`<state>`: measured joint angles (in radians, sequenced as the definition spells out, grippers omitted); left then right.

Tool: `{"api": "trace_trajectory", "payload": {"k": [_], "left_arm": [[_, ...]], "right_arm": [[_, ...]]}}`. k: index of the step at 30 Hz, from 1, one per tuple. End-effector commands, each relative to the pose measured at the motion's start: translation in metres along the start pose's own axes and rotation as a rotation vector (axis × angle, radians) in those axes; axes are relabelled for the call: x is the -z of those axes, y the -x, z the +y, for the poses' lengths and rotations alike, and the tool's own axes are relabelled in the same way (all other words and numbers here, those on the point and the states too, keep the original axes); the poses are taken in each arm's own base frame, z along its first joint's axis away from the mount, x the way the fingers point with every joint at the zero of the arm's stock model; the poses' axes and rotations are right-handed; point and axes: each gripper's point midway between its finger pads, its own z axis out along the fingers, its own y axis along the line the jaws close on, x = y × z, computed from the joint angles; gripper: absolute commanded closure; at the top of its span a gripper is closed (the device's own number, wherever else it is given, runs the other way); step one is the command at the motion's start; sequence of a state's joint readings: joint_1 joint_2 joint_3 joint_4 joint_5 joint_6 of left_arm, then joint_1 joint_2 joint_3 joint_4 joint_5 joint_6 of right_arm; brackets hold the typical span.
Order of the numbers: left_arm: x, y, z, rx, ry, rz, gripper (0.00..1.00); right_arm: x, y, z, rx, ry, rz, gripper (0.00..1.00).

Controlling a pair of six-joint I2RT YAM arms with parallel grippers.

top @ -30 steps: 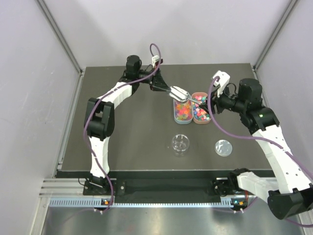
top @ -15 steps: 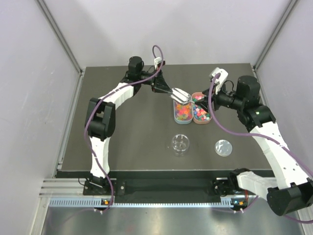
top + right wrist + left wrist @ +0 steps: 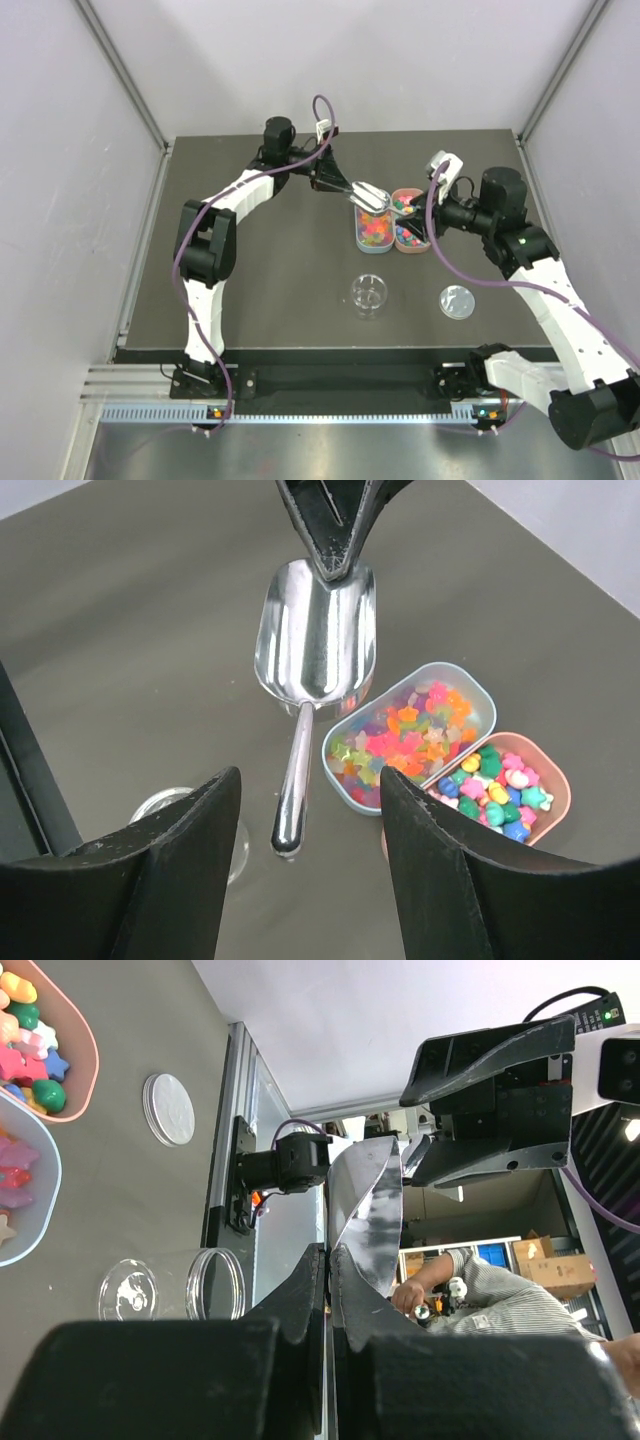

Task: Pack the candies
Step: Pick up the spatula from the center of the board.

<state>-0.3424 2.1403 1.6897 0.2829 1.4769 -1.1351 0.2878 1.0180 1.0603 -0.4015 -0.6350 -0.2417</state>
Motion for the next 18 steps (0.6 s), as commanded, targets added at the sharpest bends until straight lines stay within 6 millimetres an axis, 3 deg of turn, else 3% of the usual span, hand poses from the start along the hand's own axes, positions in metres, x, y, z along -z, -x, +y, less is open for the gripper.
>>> {"api": "trace_trajectory", "payload": {"k": [1, 18], "left_arm": [[0.007, -0.021, -0.033, -0.071, -0.048, 0.096, 1.00], [0.007, -0.021, -0.034, -0.071, -0.048, 0.096, 1.00]], "right_arm": [[0.000, 0.015, 0.001, 0.047, 0.000, -0.060, 0.43], [-0.022, 0.002, -0.011, 0.026, -0.010, -0.039, 0.53]]}}
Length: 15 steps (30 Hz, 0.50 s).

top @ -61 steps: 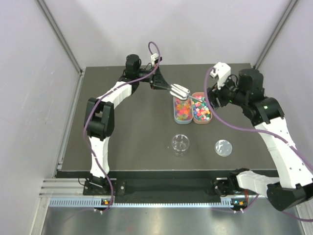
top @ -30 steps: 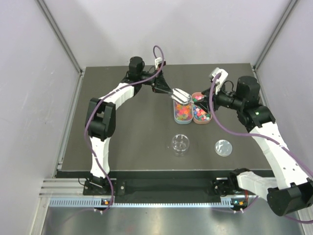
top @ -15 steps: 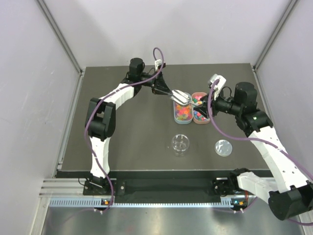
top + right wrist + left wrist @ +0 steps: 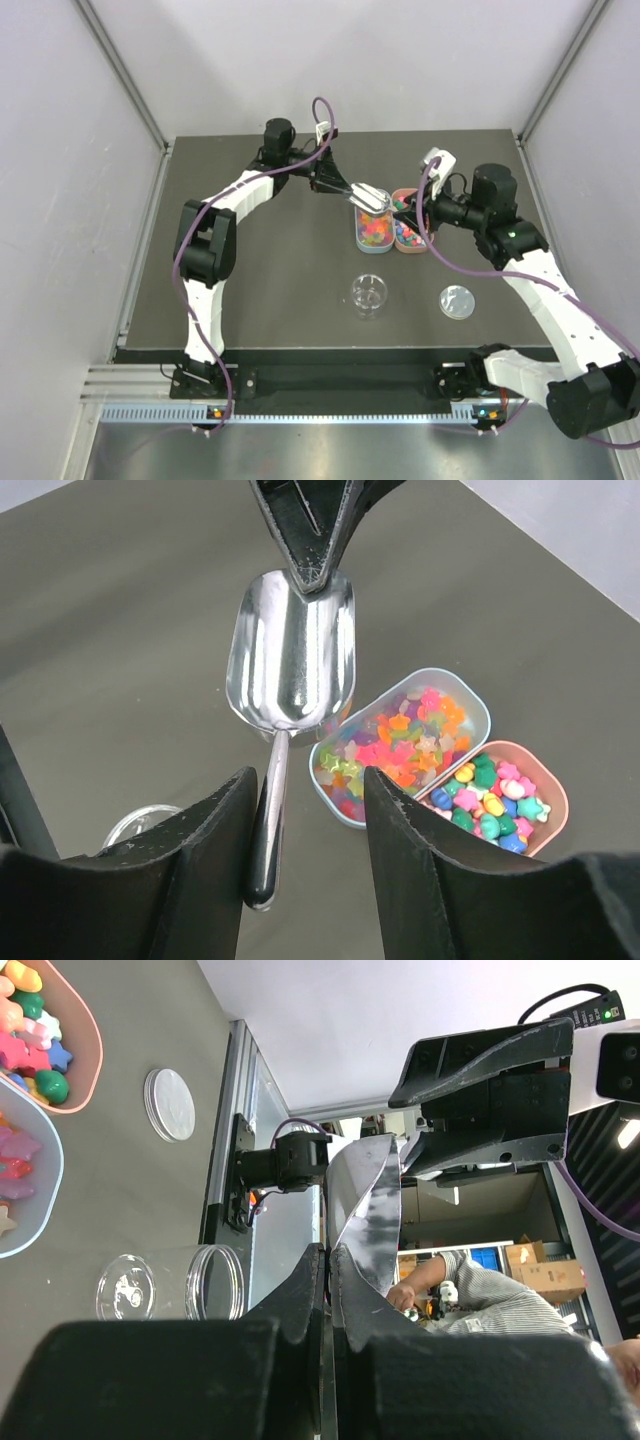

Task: Pack the candies
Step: Pick up the spatula from the center of the board.

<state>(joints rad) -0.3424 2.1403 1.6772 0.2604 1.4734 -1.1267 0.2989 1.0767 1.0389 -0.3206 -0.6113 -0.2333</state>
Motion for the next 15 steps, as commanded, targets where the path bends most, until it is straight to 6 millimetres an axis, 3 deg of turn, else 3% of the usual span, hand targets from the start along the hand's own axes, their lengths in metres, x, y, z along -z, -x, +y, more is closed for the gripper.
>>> {"api": "trace_trajectory", "payload": {"k": [1, 15], "left_arm": [[0.0068, -0.0199, -0.0378, -0.099, -0.052, 0.098, 1.00], [-0.0003, -0.0257, -0.0382, -0.098, -0.059, 0.120, 1.00]], "right_arm": [[-0.0045, 0.0103, 0.0001, 0.030, -0.004, -0.045, 0.53], [-0.0133, 0.0141, 0.0046, 0.034, 0.018, -0.061, 0.60]]}}
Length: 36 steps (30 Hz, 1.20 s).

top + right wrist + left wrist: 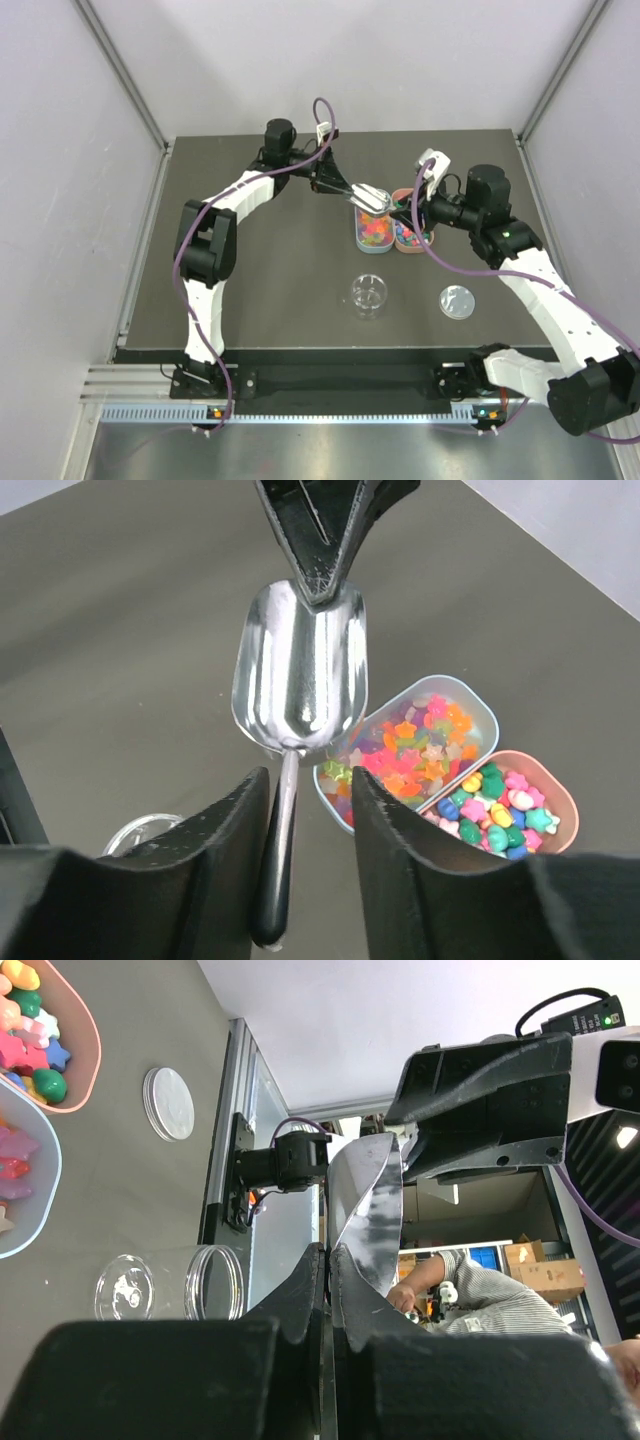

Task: Pack the candies
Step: Pick up the spatula from the center of the board.

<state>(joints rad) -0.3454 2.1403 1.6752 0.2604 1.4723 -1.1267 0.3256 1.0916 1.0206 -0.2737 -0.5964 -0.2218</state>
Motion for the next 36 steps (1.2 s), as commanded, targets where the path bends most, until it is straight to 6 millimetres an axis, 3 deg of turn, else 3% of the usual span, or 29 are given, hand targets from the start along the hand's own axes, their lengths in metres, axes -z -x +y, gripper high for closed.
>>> {"api": "trace_trajectory", "payload": {"k": [1, 6, 9, 11, 19, 20, 21, 25, 28, 32, 34, 36], "left_arm": [[-0.001, -0.026, -0.039, -0.100, -0.061, 0.125, 1.00], [-0.004, -0.029, -0.039, -0.100, -0.064, 0.135, 1.00], [-0.004, -0.028, -0.039, -0.100, -0.063, 0.134, 1.00], [-0.006, -0.028, -0.038, -0.101, -0.064, 0.137, 1.00], [-0.009, -0.026, -0.035, -0.100, -0.059, 0.128, 0.99], [-0.008, -0.025, -0.035, -0.106, -0.058, 0.122, 0.91], [-0.009, -0.022, -0.036, -0.124, -0.052, 0.104, 0.71], [-0.004, -0.014, -0.035, -0.147, -0.044, 0.076, 0.45], [0.003, -0.003, -0.035, -0.148, -0.034, 0.043, 0.36], [0.007, 0.007, -0.040, -0.195, -0.032, 0.026, 0.35], [0.012, 0.013, -0.036, -0.203, -0.022, -0.002, 0.34], [0.017, 0.018, -0.027, -0.207, -0.009, -0.028, 0.25]], "right_arm": [[-0.005, 0.016, 0.003, 0.031, 0.014, -0.053, 0.62], [-0.003, 0.019, 0.006, 0.041, 0.029, -0.055, 0.78], [0.000, 0.019, 0.008, 0.050, 0.029, -0.052, 0.94], [0.002, 0.018, 0.008, 0.055, 0.024, -0.047, 0.99], [0.009, 0.017, 0.011, 0.075, 0.023, -0.037, 1.00], [0.010, 0.019, 0.011, 0.095, 0.021, -0.037, 1.00], [0.013, 0.017, 0.011, 0.101, 0.017, -0.025, 1.00], [0.023, 0.017, 0.013, 0.149, 0.012, 0.007, 1.00], [0.029, 0.012, 0.014, 0.153, 0.001, 0.028, 1.00], [0.034, -0.001, 0.008, 0.085, -0.059, 0.075, 1.00], [0.038, -0.009, -0.010, 0.053, -0.153, 0.115, 1.00], [0.046, -0.018, -0.032, 0.021, -0.278, 0.158, 1.00]]}}
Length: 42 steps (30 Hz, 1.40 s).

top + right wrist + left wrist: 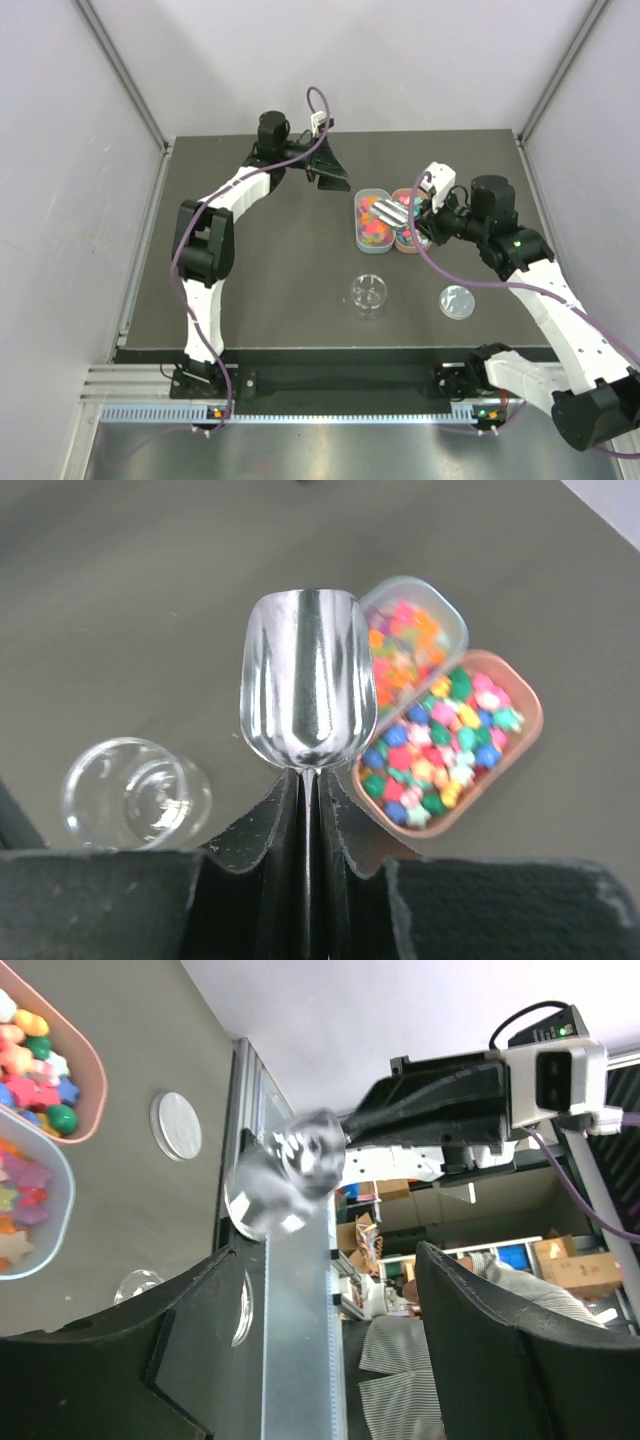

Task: Pack the candies
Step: Pick up the spatula from the center of the board, then scoop the fake candies from the storage box.

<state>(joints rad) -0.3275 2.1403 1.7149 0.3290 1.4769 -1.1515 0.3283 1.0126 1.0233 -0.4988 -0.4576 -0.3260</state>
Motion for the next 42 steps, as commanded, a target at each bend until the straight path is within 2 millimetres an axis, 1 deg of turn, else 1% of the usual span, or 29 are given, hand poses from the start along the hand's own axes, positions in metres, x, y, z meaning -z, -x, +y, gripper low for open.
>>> {"api": "trace_trajectory", "payload": {"k": [1, 3, 7, 8, 9, 10, 11, 13, 14, 15, 17, 19, 20, 21, 22, 25, 26, 27, 30, 31, 32, 33, 34, 35, 37, 39, 40, 41, 42], "left_arm": [[0.011, 0.010, -0.008, -0.108, 0.007, -0.026, 0.25], [0.017, 0.018, 0.005, -0.091, 0.053, -0.086, 0.25], [0.025, 0.029, 0.042, -0.093, 0.269, -0.177, 0.20], [0.031, 0.038, 0.045, -0.252, 0.363, -0.171, 0.20], [0.041, 0.036, 0.076, -0.212, 0.577, -0.186, 0.18], [0.048, 0.037, 0.087, -0.257, 0.682, -0.172, 0.19], [0.059, 0.048, 0.094, -0.343, 0.802, -0.174, 0.19], [0.081, 0.054, 0.120, -0.349, 1.002, -0.177, 0.20], [0.088, 0.064, 0.120, -0.371, 1.061, -0.195, 0.20], [0.091, 0.065, 0.131, -0.362, 1.099, -0.193, 0.21], [0.102, 0.076, 0.141, -0.392, 1.195, -0.222, 0.23], [0.099, 0.088, 0.153, -0.449, 1.246, -0.225, 0.25], [0.095, 0.100, 0.149, -0.494, 1.246, -0.240, 0.27], [0.086, 0.103, 0.160, -0.529, 1.252, -0.215, 0.28], [0.081, 0.117, 0.154, -0.578, 1.249, -0.247, 0.30], [0.067, 0.126, 0.166, -0.623, 1.249, -0.246, 0.33], [0.061, 0.133, 0.161, -0.658, 1.245, -0.257, 0.33], [0.058, 0.133, 0.169, -0.659, 1.247, -0.247, 0.34], [0.049, 0.142, 0.163, -0.718, 1.238, -0.272, 0.33], [0.050, 0.139, 0.170, -0.716, 1.242, -0.271, 0.32], [0.046, 0.139, 0.169, -0.727, 1.234, -0.283, 0.32], [0.043, 0.152, 0.153, -0.785, 1.210, -0.339, 0.32], [0.043, 0.149, 0.159, -0.784, 1.212, -0.342, 0.31], [0.040, 0.152, 0.154, -0.807, 1.208, -0.357, 0.30], [0.031, 0.164, 0.148, -0.866, 1.171, -0.399, 0.30], [0.020, 0.169, 0.152, -0.887, 1.147, -0.415, 0.29], [0.014, 0.177, 0.144, -0.919, 1.122, -0.440, 0.29], [0.006, 0.179, 0.144, -0.929, 1.110, -0.447, 0.29], [0.000, 0.179, 0.152, -0.926, 1.108, -0.446, 0.28]], "right_arm": [[0.017, 0.008, -0.039, -0.035, -0.213, 0.024, 1.00], [0.021, -0.008, -0.058, -0.057, -0.295, 0.100, 1.00], [0.023, -0.019, -0.083, -0.099, -0.389, 0.179, 1.00], [0.023, -0.020, -0.086, -0.109, -0.404, 0.190, 1.00], [0.026, -0.021, -0.091, -0.120, -0.424, 0.197, 1.00], [0.026, -0.024, -0.094, -0.132, -0.441, 0.204, 1.00], [0.025, -0.029, -0.097, -0.150, -0.455, 0.219, 1.00], [0.025, -0.038, -0.100, -0.166, -0.459, 0.256, 1.00], [0.023, -0.043, -0.099, -0.176, -0.450, 0.276, 1.00], [0.022, -0.043, -0.098, -0.182, -0.441, 0.285, 1.00], [0.018, -0.056, -0.091, -0.209, -0.404, 0.337, 1.00], [0.016, -0.059, -0.088, -0.231, -0.384, 0.355, 1.00], [0.014, -0.063, -0.086, -0.246, -0.378, 0.369, 1.00], [0.012, -0.063, -0.086, -0.253, -0.369, 0.373, 1.00], [0.010, -0.065, -0.086, -0.261, -0.363, 0.382, 1.00], [0.006, -0.070, -0.086, -0.273, -0.352, 0.407, 1.00], [0.006, -0.071, -0.085, -0.274, -0.349, 0.413, 1.00], [0.006, -0.071, -0.085, -0.278, -0.345, 0.422, 1.00], [0.005, -0.074, -0.085, -0.284, -0.345, 0.441, 1.00], [0.005, -0.075, -0.086, -0.289, -0.346, 0.450, 1.00], [0.005, -0.076, -0.085, -0.295, -0.344, 0.457, 1.00], [0.004, -0.074, -0.085, -0.295, -0.339, 0.457, 1.00], [0.002, -0.077, -0.084, -0.303, -0.331, 0.476, 1.00], [0.001, -0.076, -0.082, -0.303, -0.328, 0.480, 1.00], [-0.003, -0.075, -0.081, -0.321, -0.324, 0.483, 1.00], [-0.006, -0.072, -0.080, -0.324, -0.317, 0.483, 1.00], [-0.009, -0.074, -0.079, -0.334, -0.311, 0.495, 1.00], [-0.009, -0.075, -0.079, -0.345, -0.310, 0.506, 1.00], [-0.009, -0.071, -0.079, -0.346, -0.309, 0.502, 1.00]]}}
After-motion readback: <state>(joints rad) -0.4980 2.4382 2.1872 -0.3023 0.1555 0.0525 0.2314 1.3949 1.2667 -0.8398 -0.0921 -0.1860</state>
